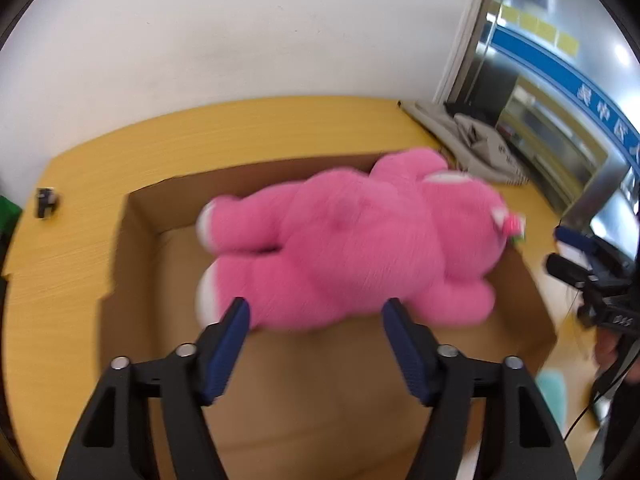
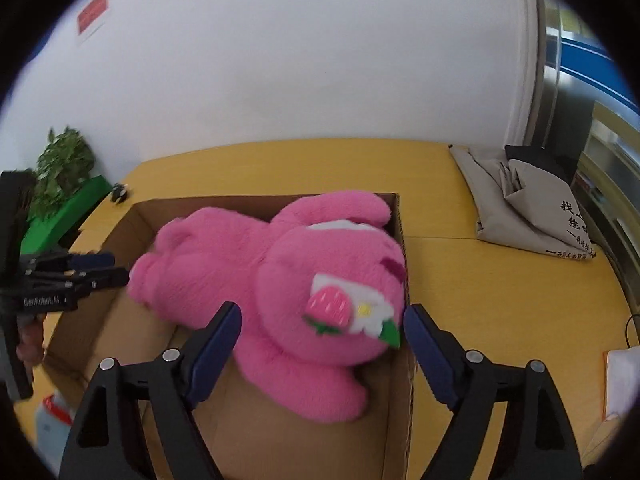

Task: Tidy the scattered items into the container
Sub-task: 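Lift the pink bear with both grippers and lower it into the box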

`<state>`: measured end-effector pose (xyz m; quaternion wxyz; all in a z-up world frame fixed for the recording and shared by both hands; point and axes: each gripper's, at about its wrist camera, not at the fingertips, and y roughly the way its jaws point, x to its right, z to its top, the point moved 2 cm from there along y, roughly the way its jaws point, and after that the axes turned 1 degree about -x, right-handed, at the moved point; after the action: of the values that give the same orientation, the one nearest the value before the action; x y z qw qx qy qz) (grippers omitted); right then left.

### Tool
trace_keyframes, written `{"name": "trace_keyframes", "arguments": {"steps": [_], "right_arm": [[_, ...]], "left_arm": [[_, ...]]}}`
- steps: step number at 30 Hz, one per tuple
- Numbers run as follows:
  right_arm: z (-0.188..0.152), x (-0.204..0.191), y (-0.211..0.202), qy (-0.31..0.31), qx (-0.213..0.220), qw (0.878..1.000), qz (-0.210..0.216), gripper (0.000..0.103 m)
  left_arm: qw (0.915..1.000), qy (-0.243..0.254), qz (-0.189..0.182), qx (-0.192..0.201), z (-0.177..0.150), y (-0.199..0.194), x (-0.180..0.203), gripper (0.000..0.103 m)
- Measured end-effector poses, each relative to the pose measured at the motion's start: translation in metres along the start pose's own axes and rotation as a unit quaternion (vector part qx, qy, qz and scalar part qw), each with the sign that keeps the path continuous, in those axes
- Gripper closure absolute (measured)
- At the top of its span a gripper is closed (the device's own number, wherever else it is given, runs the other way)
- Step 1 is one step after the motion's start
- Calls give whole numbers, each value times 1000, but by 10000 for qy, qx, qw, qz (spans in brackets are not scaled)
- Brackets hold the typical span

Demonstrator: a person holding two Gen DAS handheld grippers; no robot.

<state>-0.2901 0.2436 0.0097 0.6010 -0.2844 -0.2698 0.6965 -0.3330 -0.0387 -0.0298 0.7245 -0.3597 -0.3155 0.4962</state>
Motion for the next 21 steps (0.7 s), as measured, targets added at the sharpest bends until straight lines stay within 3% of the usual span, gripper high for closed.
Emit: {"name": "trace_keyframes", "arguments": {"steps": [4, 7, 9, 12, 17, 21], "right_arm": [[-51, -12, -8, -257, -517, 9983, 32, 17], [-85, -12, 5, -248, -1055, 9923, -608, 18], [-97, -11, 4, -395, -1124, 9896, -808, 19], [-105, 9, 2, 85, -1197, 9912, -552, 19], [-121, 17, -11, 292, -1041, 9929, -492, 17], [-122, 11, -30, 153, -857, 9938, -685, 17]], "left_arm": [[9966, -131, 151, -794, -58, 14, -24, 30], [9925, -286, 23, -1185, -90, 27, -23, 46], [9924, -491, -72, -1126, -103, 23, -24, 46], [9911, -716, -277, -1088, -115, 12, -27, 46], [9935, -621, -113, -951, -125, -3, -19, 43], [9972, -641, 183, -325, -117, -37, -16, 29]]}}
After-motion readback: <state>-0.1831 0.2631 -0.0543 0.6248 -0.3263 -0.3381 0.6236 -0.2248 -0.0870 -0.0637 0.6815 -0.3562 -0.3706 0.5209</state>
